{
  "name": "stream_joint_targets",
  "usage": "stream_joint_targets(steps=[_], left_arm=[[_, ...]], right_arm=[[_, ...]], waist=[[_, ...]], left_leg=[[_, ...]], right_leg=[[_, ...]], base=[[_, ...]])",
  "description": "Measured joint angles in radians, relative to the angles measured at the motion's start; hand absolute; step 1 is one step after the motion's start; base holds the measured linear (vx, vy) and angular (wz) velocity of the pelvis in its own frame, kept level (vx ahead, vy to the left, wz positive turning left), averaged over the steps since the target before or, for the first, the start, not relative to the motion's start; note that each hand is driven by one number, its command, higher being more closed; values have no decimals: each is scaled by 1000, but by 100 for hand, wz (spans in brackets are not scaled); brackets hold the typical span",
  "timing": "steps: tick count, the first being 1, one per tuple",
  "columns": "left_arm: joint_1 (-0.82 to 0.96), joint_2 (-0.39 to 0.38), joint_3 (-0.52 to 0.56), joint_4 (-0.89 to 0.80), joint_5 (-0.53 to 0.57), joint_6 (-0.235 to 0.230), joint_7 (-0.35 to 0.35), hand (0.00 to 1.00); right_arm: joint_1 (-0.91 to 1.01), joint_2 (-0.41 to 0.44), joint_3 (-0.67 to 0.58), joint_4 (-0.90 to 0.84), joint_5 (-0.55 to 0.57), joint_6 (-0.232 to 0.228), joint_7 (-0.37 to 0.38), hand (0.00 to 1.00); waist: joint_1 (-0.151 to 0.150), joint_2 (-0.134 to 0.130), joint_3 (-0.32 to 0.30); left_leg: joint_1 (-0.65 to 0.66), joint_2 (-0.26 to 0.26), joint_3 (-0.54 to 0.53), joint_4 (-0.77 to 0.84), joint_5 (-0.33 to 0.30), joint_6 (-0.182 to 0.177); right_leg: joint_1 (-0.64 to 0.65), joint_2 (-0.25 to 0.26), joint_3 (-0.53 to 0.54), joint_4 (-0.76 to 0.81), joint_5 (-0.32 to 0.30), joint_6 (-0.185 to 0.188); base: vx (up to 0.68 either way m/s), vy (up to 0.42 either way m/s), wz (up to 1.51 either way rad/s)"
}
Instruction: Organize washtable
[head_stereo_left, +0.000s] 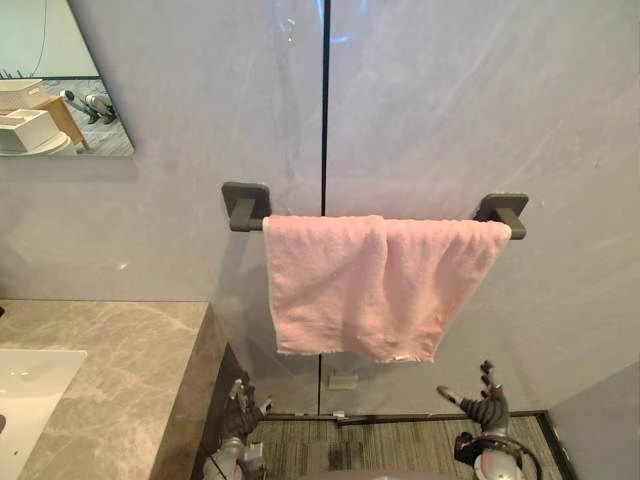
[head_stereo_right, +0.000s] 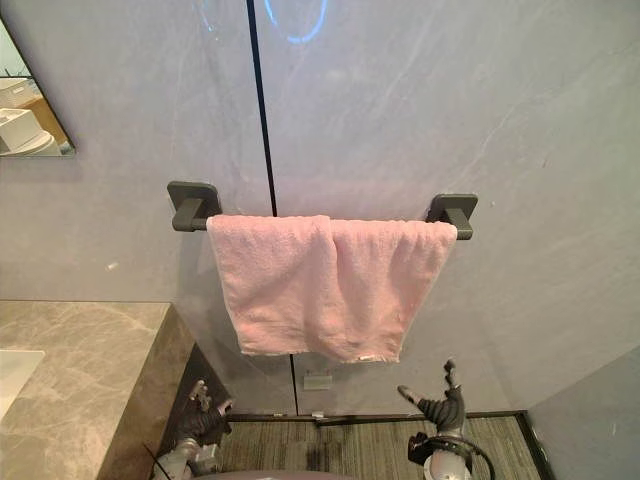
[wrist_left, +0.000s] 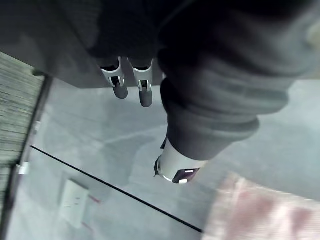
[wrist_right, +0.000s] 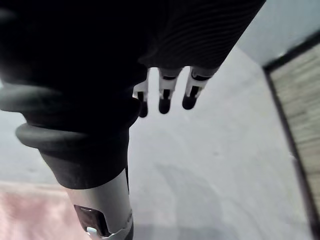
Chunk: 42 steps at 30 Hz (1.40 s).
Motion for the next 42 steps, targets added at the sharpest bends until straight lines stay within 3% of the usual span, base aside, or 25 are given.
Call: stream_joint_targets(steps=[7,10,12,15,16,18,21,22,24,26,27,28,29,30,31,32,34,35,37,40,42], left_arm=[[-108,17,22,216,85,8,52,0],[-178,20,49,271,115,7,68,0],[-205,28,55,276,115,7,80,0],[-219,24,64,288,117,7,82,0],[-233,25,69,299,118,7,85,0],[-249,25,70,308,119,8,99,0],[-268,25,73,318,119,8,100,0],[-268,19,77,320,119,7,101,0],[-268,8,84,336,119,3,106,0],[-270,4,86,336,119,-2,124,0],[-273,-7,85,344,119,-2,130,0],[-276,-17,81,356,118,-1,134,0],[-280,-23,76,365,116,0,142,0],[-286,-24,73,366,115,2,144,0],[-287,-24,72,366,115,1,144,0],[-287,-25,71,367,115,3,145,0],[-297,-16,71,367,116,4,143,0],[-300,-15,72,374,116,5,142,0],[-293,-29,78,376,116,7,142,0],[-293,-33,88,389,116,9,141,0],[-296,-38,88,405,118,13,139,0]], right_arm=[[-69,-1,29,242,34,19,23,0],[-124,-9,47,290,35,21,24,0],[-184,-9,49,316,35,25,25,0],[-196,-11,55,316,35,26,24,0],[-196,-12,70,315,34,25,24,0],[-183,-11,81,317,33,25,25,0],[-185,-15,94,318,31,25,39,0],[-196,-28,108,326,24,26,39,0],[-215,-44,130,344,19,26,39,0],[-218,-58,150,344,14,26,39,0],[-242,-75,168,346,12,26,39,0],[-256,-78,175,348,12,26,39,0],[-259,-80,173,351,12,26,32,0],[-255,-81,174,352,12,26,23,0],[-254,-81,173,353,12,27,18,0],[-259,-83,173,356,13,30,15,0],[-284,-83,167,375,19,34,14,0],[-294,-85,164,385,25,41,12,0],[-301,-83,164,387,30,45,7,0],[-310,-50,156,406,34,51,-1,0],[-309,-35,136,413,34,51,-2,0]], waist=[[10,0,28],[27,-6,60],[27,-4,104],[29,7,112],[30,14,117],[29,-4,108],[49,-41,85],[54,-30,87],[61,-7,82],[80,-9,78],[87,16,74],[72,42,75],[72,52,75],[73,59,79],[74,64,81],[74,67,84],[74,50,93],[70,37,93],[44,47,88],[30,57,84],[21,66,79]], left_leg=[[-36,0,20,5,0,0],[-111,10,49,66,-16,1],[-188,33,59,166,-57,0],[-222,69,57,217,-78,0],[-233,74,43,226,-77,0],[-255,74,-2,250,-74,-6],[-337,78,-64,291,-45,-52],[-348,87,-94,287,-21,-76],[-339,109,-116,248,39,-86],[-351,119,-120,234,75,-109],[-376,148,-142,213,102,-134],[-392,166,-167,201,124,-129],[-400,187,-186,143,189,-98],[-390,200,-176,79,255,-63],[-385,211,-150,63,265,-45],[-375,226,-91,57,176,-54],[-395,207,-74,148,153,-76],[-396,164,-78,260,151,-75],[-387,132,-70,368,69,-98],[-332,141,-18,476,-72,-89],[-310,155,34,459,-102,-82]], right_leg=[[-54,1,20,19,0,1],[-140,6,56,69,0,1],[-196,22,81,109,0,1],[-227,45,114,157,-10,7],[-257,34,130,284,-51,8],[-259,-5,182,427,-89,29],[-217,-64,320,474,-118,43],[-204,-38,328,468,-152,39],[-165,-7,342,440,-201,54],[-130,-11,305,369,-296,58],[-136,18,253,347,-337,14],[-142,43,222,357,-332,11],[-169,74,176,376,-328,2],[-175,97,134,389,-322,-33],[-176,108,117,396,-321,-46],[-188,113,71,422,-316,-89],[-201,87,54,424,-303,-112],[-210,60,46,411,-283,-110],[-220,52,21,370,-243,-107],[-236,51,-9,344,-196,-100],[-229,45,-26,352,-189,-87]], base=[[-15,-1,-9],[-53,-6,-31],[-127,-12,-24],[-37,-12,-7],[9,-46,38],[36,-131,58],[-44,-348,61],[-162,-476,61],[-174,-367,54],[-224,-388,42],[-259,-381,49],[-296,-343,78],[-353,-351,104],[-295,-279,91],[-302,-291,78],[-216,-178,52],[-237,-127,32],[-159,-35,25],[-168,5,35],[-146,113,20],[-68,127,21]])
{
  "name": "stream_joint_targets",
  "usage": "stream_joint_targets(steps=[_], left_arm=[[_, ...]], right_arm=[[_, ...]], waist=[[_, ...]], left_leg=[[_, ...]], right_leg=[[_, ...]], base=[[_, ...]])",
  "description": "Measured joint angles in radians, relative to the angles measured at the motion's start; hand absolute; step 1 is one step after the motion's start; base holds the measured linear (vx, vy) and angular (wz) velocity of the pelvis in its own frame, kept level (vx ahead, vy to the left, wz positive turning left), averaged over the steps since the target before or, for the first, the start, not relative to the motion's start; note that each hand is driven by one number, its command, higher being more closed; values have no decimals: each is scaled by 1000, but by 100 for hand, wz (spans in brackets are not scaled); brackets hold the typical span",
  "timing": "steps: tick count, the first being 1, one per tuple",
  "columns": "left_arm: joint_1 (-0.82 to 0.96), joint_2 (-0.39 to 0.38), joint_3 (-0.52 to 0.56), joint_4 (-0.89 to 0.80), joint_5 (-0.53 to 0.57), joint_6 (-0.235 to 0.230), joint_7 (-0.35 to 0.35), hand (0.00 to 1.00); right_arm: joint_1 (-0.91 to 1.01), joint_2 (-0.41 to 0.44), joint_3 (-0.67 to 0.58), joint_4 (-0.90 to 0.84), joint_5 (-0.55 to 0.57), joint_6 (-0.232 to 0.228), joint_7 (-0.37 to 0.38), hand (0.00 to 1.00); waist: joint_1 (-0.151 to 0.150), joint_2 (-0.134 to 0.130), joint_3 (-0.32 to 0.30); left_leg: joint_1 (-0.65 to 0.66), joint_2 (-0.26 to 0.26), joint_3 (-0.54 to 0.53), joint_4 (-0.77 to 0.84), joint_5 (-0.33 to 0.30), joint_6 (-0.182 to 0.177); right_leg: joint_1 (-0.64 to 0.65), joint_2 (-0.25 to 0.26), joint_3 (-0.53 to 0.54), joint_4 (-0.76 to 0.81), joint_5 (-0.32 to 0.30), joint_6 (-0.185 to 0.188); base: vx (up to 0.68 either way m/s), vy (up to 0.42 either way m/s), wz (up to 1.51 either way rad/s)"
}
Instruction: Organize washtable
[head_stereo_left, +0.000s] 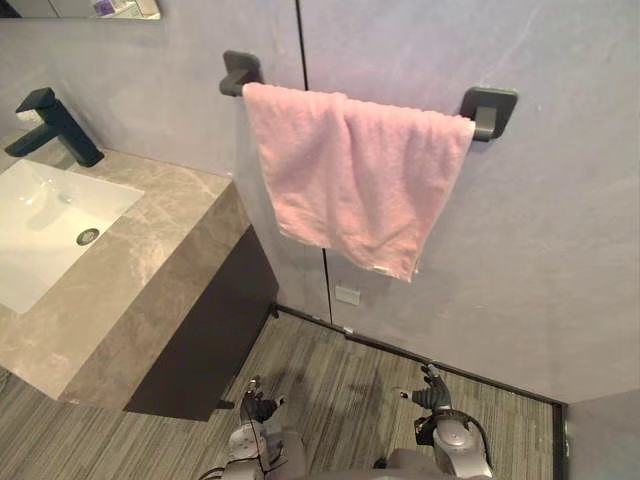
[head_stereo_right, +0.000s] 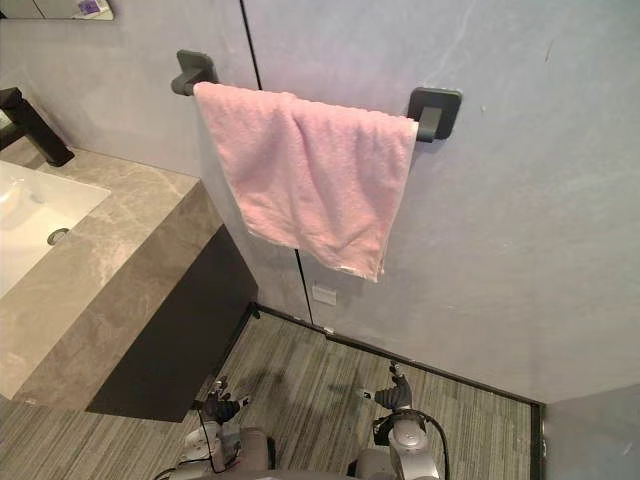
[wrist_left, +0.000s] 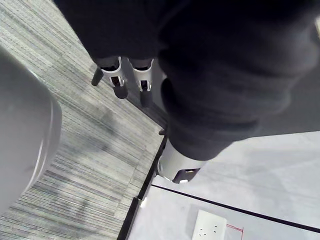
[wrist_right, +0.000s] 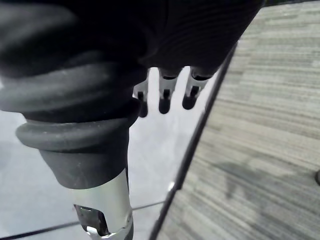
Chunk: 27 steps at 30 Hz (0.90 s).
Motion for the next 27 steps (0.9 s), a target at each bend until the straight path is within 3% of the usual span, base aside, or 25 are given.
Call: stream_joint_targets(steps=[1,3,4,5,7,12,15,17,19,21,22,23,25,27], left_arm=[[3,-5,1,2,2,6,-1,0],[8,4,0,11,9,12,0,0],[13,22,-10,44,28,14,0,0],[12,25,-12,52,30,15,0,0],[7,45,-35,99,37,17,-1,0],[28,74,-37,144,46,27,-2,0],[24,79,-36,143,59,28,-6,0],[17,87,-33,134,60,29,-20,0],[-8,91,-16,89,58,31,-20,0],[-6,91,-18,64,58,31,-20,0],[-24,89,-6,52,58,32,-20,0],[-16,87,-2,58,59,32,-19,0],[-10,85,-15,71,60,30,-21,0],[-13,85,-25,109,67,29,-21,0]], right_arm=[[-1,4,-25,20,0,1,0,0],[-6,17,-41,52,0,1,1,0],[-14,25,-66,87,0,-3,2,0],[-17,25,-71,96,0,-3,2,0],[-35,6,-81,143,1,-3,2,0],[-10,-4,-82,183,0,1,2,0],[-5,-1,-89,183,0,0,2,0],[-6,4,-88,171,2,-1,0,0],[-50,2,-88,152,13,-1,-1,0],[-73,2,-87,114,12,-3,-3,0],[-95,1,-92,99,11,-3,-5,0],[-94,-6,-90,75,11,-6,-5,0],[-99,-23,-92,80,9,-12,-5,0],[-123,-50,-106,115,8,-8,-7,0]], waist=[[-5,0,-10],[-21,-30,-31],[-23,-24,-55],[-24,-25,-60],[-33,7,-61],[-53,13,-63],[-51,-2,-59],[-51,-15,-55],[-49,-24,-10],[-54,-34,-2],[-49,-45,17],[-50,-54,21],[-63,-39,13],[-94,-15,0]], left_leg=[[18,-10,31,-72,8,-11],[66,-60,32,-251,82,9],[127,-94,29,-452,193,18],[136,-98,28,-483,210,20],[184,-115,20,-629,288,27],[188,-124,13,-630,284,30],[168,-126,-10,-626,284,30],[112,-130,-38,-580,289,34],[-25,-134,-77,-429,287,49],[-37,-150,-108,-504,381,9],[-55,-141,-31,-323,251,65],[-38,-112,27,-168,147,77],[30,-59,57,-102,96,26],[122,34,63,-167,118,16]], right_leg=[[-3,-7,-19,-18,15,21],[14,-35,-36,-120,63,41],[33,-42,-43,-231,132,51],[35,-42,-43,-244,141,51],[51,-34,-47,-308,174,58],[75,-29,-41,-357,207,71],[80,-25,-50,-370,207,71],[62,-31,-87,-355,209,68],[-6,-50,-155,-270,200,60],[-43,-93,-199,-262,206,36],[-38,-119,-214,-255,209,37],[-38,-143,-228,-242,211,40],[-47,-162,-243,-223,212,42],[-105,-195,-262,-175,226,64]], base=[[-126,176,41],[-159,165,44],[-100,89,21],[-123,88,14],[-148,73,12],[-94,51,-1],[-37,7,21],[-16,0,61],[-49,-16,98],[-85,-2,73],[-56,29,47],[-50,28,34],[-55,91,28],[-96,281,45]])
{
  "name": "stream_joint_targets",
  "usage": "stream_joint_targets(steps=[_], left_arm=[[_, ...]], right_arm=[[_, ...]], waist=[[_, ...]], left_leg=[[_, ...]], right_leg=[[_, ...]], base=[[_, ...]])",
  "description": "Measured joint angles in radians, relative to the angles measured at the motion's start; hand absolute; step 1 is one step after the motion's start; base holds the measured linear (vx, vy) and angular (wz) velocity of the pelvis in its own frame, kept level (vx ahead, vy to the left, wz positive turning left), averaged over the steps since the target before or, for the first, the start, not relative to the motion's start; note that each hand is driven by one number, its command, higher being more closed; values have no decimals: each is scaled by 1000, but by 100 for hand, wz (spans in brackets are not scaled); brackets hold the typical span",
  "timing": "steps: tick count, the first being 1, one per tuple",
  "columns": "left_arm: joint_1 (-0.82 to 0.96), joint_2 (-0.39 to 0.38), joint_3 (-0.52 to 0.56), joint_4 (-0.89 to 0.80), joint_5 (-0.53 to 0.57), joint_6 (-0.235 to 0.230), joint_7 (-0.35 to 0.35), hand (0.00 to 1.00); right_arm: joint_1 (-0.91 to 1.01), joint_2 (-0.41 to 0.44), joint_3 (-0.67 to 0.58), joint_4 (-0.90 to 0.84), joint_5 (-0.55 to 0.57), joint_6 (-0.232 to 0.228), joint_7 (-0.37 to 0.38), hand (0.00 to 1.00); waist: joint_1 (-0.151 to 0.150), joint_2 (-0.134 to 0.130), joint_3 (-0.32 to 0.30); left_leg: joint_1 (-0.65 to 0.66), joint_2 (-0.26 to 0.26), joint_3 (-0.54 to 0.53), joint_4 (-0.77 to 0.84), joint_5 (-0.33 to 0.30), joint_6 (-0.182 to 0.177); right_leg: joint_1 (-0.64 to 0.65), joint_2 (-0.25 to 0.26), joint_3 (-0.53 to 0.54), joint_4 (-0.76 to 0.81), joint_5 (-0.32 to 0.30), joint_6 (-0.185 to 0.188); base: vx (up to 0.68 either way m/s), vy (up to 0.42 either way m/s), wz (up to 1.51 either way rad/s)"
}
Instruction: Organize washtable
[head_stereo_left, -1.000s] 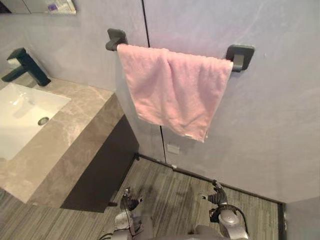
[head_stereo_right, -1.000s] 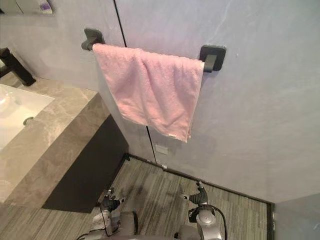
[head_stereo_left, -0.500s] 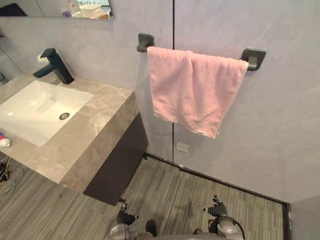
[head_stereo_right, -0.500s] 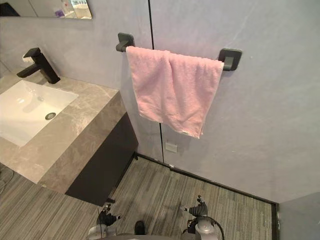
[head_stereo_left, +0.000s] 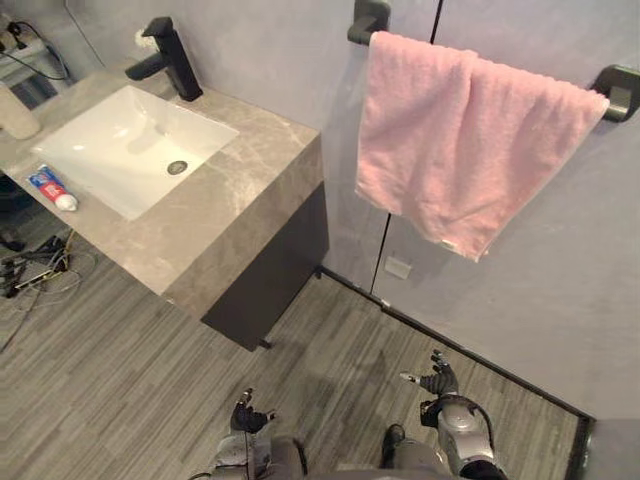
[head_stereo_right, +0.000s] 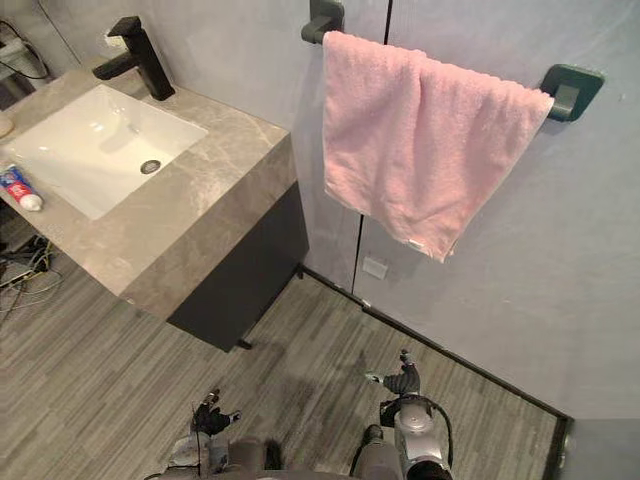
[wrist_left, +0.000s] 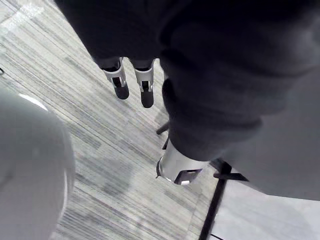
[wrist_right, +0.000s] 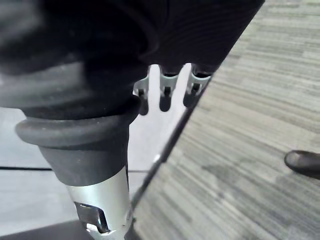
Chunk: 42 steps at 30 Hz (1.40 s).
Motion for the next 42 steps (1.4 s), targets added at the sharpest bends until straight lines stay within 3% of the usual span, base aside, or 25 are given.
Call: stream_joint_targets(steps=[3,5,7,9,13,15,17,20,21,23,24,25,26,27,28,29,30,31,33,34,35,36,37,39,42], left_arm=[[-21,10,-24,15,0,4,3,0],[-25,40,-32,20,1,5,4,0],[-43,51,-36,19,8,2,5,0],[-42,52,-47,24,11,1,6,0],[-4,60,-51,43,6,-1,6,0],[-1,68,-37,36,7,-12,9,0],[-3,66,-10,32,6,-22,11,0],[-1,66,62,26,7,-18,22,0],[-3,68,78,27,7,-15,23,0],[-2,98,147,28,8,3,23,0],[-19,89,161,21,8,6,25,0],[-16,48,184,19,3,11,30,0],[-19,38,181,26,3,17,30,0],[-42,50,172,28,4,25,26,0],[-67,48,144,28,8,27,22,0],[-74,49,119,24,10,24,21,0],[-76,25,101,9,11,22,20,0],[-48,-9,77,1,12,23,20,0],[-31,-23,64,-21,10,30,10,0],[-25,-30,60,-41,10,31,8,0],[-23,-32,59,-44,8,35,8,0],[-18,-29,65,-48,8,35,7,0],[-7,-26,75,-54,6,36,4,0],[-20,-32,73,-55,6,35,3,0],[-29,-68,75,-54,9,19,2,0]], right_arm=[[-33,-26,-24,43,0,7,0,0],[-40,-28,-11,52,-2,8,0,0],[-71,-43,-15,60,-10,8,-12,0],[-83,-44,-11,73,-10,8,-14,0],[-83,-25,33,92,-20,7,-13,0],[-68,-24,36,93,-20,8,-12,0],[-10,-38,26,92,-22,8,-11,0],[64,-20,-13,80,-8,6,2,0],[64,-13,-14,82,-8,7,4,0],[94,44,-14,70,-5,6,10,0],[113,51,-22,47,-4,2,11,0],[157,49,-48,-28,22,-15,25,0],[171,46,-62,-61,29,-21,27,0],[166,56,-59,-68,37,-22,29,0],[167,60,-61,-72,66,-18,28,0],[175,71,-60,-62,65,-19,25,0],[186,49,-61,-69,68,-26,27,0],[185,17,-62,-67,67,-19,30,0],[183,12,-80,-64,65,-13,29,0],[184,13,-81,-69,65,-1,28,0],[179,10,-86,-78,63,4,29,0],[182,10,-83,-80,63,8,28,0],[177,7,-85,-75,66,9,26,0],[176,8,-83,-55,69,9,23,0],[163,15,-78,-24,70,18,18,0]], waist=[[-13,12,5],[-13,9,3],[-23,42,15],[-15,51,16],[-7,4,42],[-7,-10,52],[-14,4,72],[-15,-11,89],[-12,-20,98],[-35,-109,69],[-44,-121,69],[-38,-77,89],[-39,-37,97],[-16,-62,119],[-28,-66,116],[-53,-95,97],[-66,-74,91],[-48,-15,75],[-39,-8,72],[-41,-7,75],[-30,23,62],[-28,28,42],[-18,53,29],[-20,51,16],[-16,16,32]], left_leg=[[-3,-54,-27,-169,27,-35],[-27,-64,-38,-219,28,-37],[-7,-74,-41,-356,47,-58],[10,-83,-40,-400,55,-49],[23,-124,-73,-287,9,-28],[-35,-141,-113,-176,-55,-12],[-98,-143,-198,-45,-112,12],[-152,-197,-302,73,-149,38],[-157,-215,-322,78,-154,45],[-143,-307,-448,-28,-110,48],[-203,-329,-426,130,-131,61],[-176,-317,-357,313,-237,141],[-135,-282,-358,262,-333,175],[-117,-304,-413,271,-378,142],[-127,-311,-495,269,-380,134],[-138,-354,-555,317,-389,87],[-142,-350,-570,454,-411,64],[-85,-287,-579,512,-439,38],[-63,-263,-595,508,-442,-28],[-50,-260,-584,515,-416,-54],[-48,-208,-551,548,-417,-62],[-58,-187,-527,575,-422,-64],[-41,-146,-500,576,-419,-72],[-11,-93,-413,469,-413,-51],[-52,-56,-242,342,-424,-23]], right_leg=[[-153,-24,24,83,8,28],[-160,2,-1,29,38,-7],[-172,-16,-38,13,70,0],[-171,-26,-47,15,83,2],[-65,-58,-51,-56,132,24],[-45,-56,-22,-55,90,59],[-39,44,188,-18,-33,89],[-25,143,397,52,-99,81],[-27,140,415,79,-103,79],[-47,148,464,83,-137,23],[-60,149,461,110,-153,14],[-59,187,449,194,-183,28],[-71,214,436,259,-226,27],[-103,253,494,367,-291,10],[-139,301,480,403,-302,-8],[-153,278,428,372,-286,-31],[-139,274,365,408,-308,-72],[-128,311,324,454,-333,-104],[-130,315,292,539,-339,-137],[-188,319,283,650,-308,-193],[-248,375,304,621,-389,-152],[-238,383,307,444,-291,-169],[-215,403,282,430,-218,-166],[-173,396,285,371,-212,-177],[-32,330,283,181,-169,-158]], base=[[-188,222,34],[-165,33,38],[-109,129,53],[-133,117,27],[-177,69,14],[-218,58,39],[-209,46,85],[-61,58,92],[-20,18,112],[52,-54,160],[63,-51,168],[26,-13,115],[-11,-34,99],[25,-135,138],[87,-197,200],[182,-203,237],[268,-110,167],[270,-51,97],[343,-72,50],[296,-150,19],[152,-149,-11],[40,-131,-33],[130,-111,-25],[248,-115,12],[285,-82,85]])
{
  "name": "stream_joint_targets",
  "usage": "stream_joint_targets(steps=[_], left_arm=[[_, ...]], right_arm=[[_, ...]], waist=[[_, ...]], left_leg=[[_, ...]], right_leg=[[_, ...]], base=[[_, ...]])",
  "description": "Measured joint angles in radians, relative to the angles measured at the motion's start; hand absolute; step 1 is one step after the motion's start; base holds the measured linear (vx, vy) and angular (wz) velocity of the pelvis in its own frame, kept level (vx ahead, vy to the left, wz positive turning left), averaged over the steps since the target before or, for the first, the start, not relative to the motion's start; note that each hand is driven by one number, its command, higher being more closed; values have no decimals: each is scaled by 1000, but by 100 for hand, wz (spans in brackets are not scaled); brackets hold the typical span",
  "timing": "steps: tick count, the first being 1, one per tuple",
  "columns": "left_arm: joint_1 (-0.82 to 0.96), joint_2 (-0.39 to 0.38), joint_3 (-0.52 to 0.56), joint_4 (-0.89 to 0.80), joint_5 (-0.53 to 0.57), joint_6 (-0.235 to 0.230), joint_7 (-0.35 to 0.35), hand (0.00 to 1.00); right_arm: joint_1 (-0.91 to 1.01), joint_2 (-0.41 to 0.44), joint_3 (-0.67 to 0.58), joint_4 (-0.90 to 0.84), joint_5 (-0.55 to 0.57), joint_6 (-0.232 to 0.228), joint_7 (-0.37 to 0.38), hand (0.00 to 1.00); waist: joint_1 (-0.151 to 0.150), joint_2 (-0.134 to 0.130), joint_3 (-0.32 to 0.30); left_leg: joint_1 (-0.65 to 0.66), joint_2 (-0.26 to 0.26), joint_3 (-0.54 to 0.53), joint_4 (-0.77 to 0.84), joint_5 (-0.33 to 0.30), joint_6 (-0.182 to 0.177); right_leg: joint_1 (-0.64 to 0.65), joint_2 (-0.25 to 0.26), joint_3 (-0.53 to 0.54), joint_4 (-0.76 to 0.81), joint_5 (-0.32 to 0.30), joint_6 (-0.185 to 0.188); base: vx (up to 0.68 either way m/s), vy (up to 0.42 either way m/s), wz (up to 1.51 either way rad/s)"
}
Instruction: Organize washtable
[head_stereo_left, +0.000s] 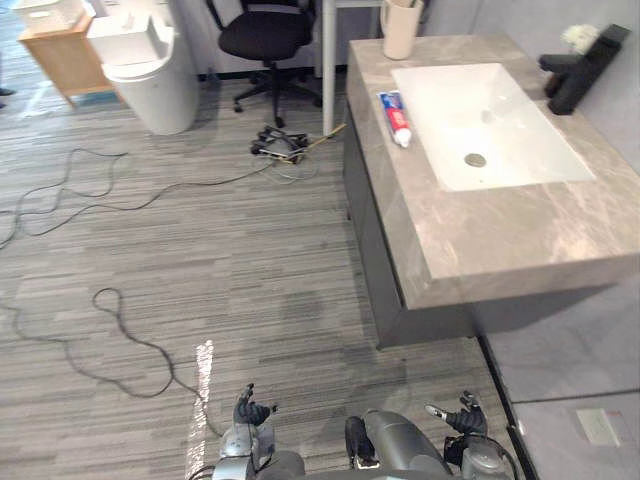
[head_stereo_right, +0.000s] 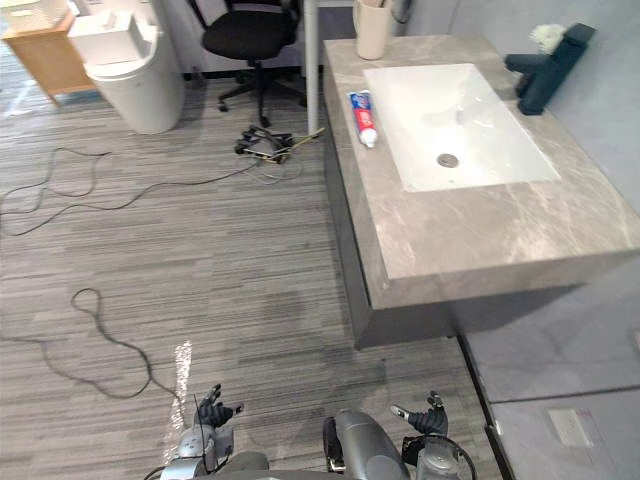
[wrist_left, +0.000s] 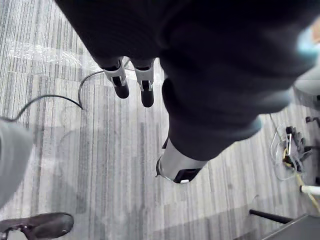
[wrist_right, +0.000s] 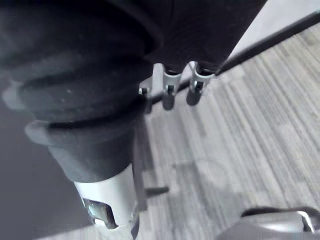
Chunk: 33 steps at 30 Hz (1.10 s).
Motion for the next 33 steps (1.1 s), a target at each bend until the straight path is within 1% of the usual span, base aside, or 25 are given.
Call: stream_joint_targets(steps=[1,2,4,6,7,8,9,10,11,12,13,14,16,18,20,22,24,26,27,28,29,30,31,32,33], left_arm=[[8,-6,-1,-1,-1,8,1,0],[10,1,-2,-18,2,2,4,0],[-1,10,-1,-18,2,-6,6,0],[3,22,1,-15,1,-6,6,0],[11,27,6,-9,1,-6,5,0],[14,30,16,-3,-2,-6,1,0],[15,30,39,6,-1,-6,-2,0],[12,30,48,10,1,-6,-2,0],[-5,39,61,26,2,-6,-1,0],[-23,49,62,41,3,-4,-1,0],[-29,53,62,54,4,-3,-1,0],[-39,58,60,73,4,5,-1,0],[-37,56,58,86,4,9,-1,0],[-38,52,64,88,4,8,-1,0],[-38,51,76,92,4,8,-2,0],[-39,50,82,100,4,11,-2,0],[-39,42,89,100,7,13,-3,0],[-39,24,87,100,30,16,-6,0],[-30,14,72,97,42,16,-10,0],[-31,16,65,100,44,17,-13,0],[-37,11,61,98,49,18,-20,0],[-32,1,58,78,52,18,-25,0],[-2,-5,57,57,56,17,-28,0],[13,-4,57,47,56,17,-29,0],[33,2,63,40,42,16,-30,0]], right_arm=[[-7,15,17,20,0,2,0,0],[-15,21,31,34,0,-2,-1,0],[-43,28,33,73,-1,-2,-7,0],[-54,44,20,90,-1,-2,-17,0],[-52,49,14,97,-2,-1,-18,0],[-50,52,14,98,-3,-1,-18,0],[-51,65,0,98,-7,0,-18,0],[-50,70,-8,101,-8,1,-18,0],[-50,76,-24,111,-9,2,-17,0],[-50,84,-21,113,-9,7,-12,0],[-53,84,-20,112,-11,7,-10,0],[-54,80,-24,106,-16,9,-10,0],[-53,76,-23,104,-36,5,-10,0],[-56,75,-26,110,-46,1,-9,0],[-57,76,-40,113,-48,1,-9,0],[-61,74,-51,113,-49,1,-10,0],[-61,74,-55,113,-49,2,-10,0],[-53,74,-65,113,-49,2,-11,0],[-37,72,-82,112,-39,0,-10,0],[-41,71,-83,112,-37,1,-10,0],[-50,58,-83,111,-40,4,-7,0],[-48,40,-77,110,-46,2,5,0],[-45,23,-74,109,-47,9,10,0],[-48,19,-76,112,-46,13,8,0],[-52,18,-74,114,-45,13,8,0]], waist=[[15,-25,4],[34,-26,4],[71,-18,7],[87,-15,8],[96,-18,6],[98,-20,4],[101,-23,-3],[103,-32,-7],[112,-57,-8],[119,-80,-1],[117,-84,2],[114,-87,5],[114,-79,8],[113,-84,9],[110,-83,10],[111,-82,11],[104,-83,11],[79,-90,11],[49,-86,1],[34,-91,-1],[30,-64,10],[35,-25,9],[57,12,8],[66,27,8],[62,26,10]], left_leg=[[-90,-23,41,-8,3,5],[-149,-39,55,-26,17,18],[-231,-55,65,-99,57,17],[-259,-53,69,-214,129,16],[-256,-49,69,-236,207,27],[-246,-52,70,-236,244,41],[-247,-71,81,-233,315,82],[-244,-74,99,-232,339,97],[-230,-97,141,-233,348,122],[-190,-127,179,-256,330,145],[-161,-137,198,-271,329,160],[-92,-158,230,-298,317,182],[7,-180,266,-341,299,207],[95,-199,282,-418,287,223],[160,-198,297,-472,282,223],[228,-200,319,-531,276,215],[273,-215,322,-574,270,204],[314,-253,279,-584,248,172],[322,-270,242,-523,191,145],[301,-268,222,-433,162,115],[259,-249,202,-299,140,93],[148,-202,202,-5,169,39],[49,-132,208,235,237,-4],[11,-95,208,321,232,5],[-20,-70,200,356,219,25]], right_leg=[[76,-33,-14,-118,43,18],[109,-40,-15,-173,61,25],[161,-41,-9,-227,69,44],[205,-39,-4,-238,44,85],[229,-39,22,-238,27,103],[237,-40,37,-239,19,115],[239,-57,68,-236,0,146],[238,-69,81,-231,-6,155],[225,-104,114,-193,-15,170],[189,-134,162,-93,-19,176],[167,-144,184,-19,-16,180],[117,-159,217,149,10,200],[71,-171,214,309,22,195],[10,-161,167,357,3,208],[-28,-135,92,313,-22,209],[-67,-104,-41,215,-24,196],[-91,-67,-114,122,3,152],[-89,-50,-109,55,44,83],[-49,-53,-121,17,94,39],[-32,-54,-130,14,80,-9],[-6,-46,-148,13,72,-6],[51,-19,-131,-28,54,-9],[103,22,-98,-60,47,-21],[135,48,-61,-67,36,-35],[164,58,-35,-72,26,-40]], base=[[106,19,74],[82,25,49],[92,115,-9],[140,200,-39],[152,200,-57],[312,360,-71],[237,263,-53],[418,425,-60],[365,376,-61],[422,451,-58],[297,360,-54],[217,271,-36],[270,294,-41],[299,262,-35],[207,142,-29],[275,139,-32],[375,159,-7],[466,78,72],[510,5,105],[417,-28,88],[380,-49,32],[461,-8,-33],[586,40,-88],[601,65,-120],[493,45,-107]])
